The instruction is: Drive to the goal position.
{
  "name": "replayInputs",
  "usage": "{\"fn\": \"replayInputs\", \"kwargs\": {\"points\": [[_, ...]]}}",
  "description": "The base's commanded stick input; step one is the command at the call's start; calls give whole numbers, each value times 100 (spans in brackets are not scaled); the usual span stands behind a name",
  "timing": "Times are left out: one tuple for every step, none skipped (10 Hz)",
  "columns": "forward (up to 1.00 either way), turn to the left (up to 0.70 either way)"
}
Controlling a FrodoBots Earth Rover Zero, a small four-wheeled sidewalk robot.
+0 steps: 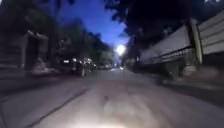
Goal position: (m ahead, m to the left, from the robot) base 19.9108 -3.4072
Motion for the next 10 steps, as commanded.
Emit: {"fn": "replayInputs", "kwargs": {"points": [[85, -34], [85, -34], [85, -34], [85, -3], [85, 0], [85, 0], [85, 0], [85, 0], [85, -12], [85, -33]]}}
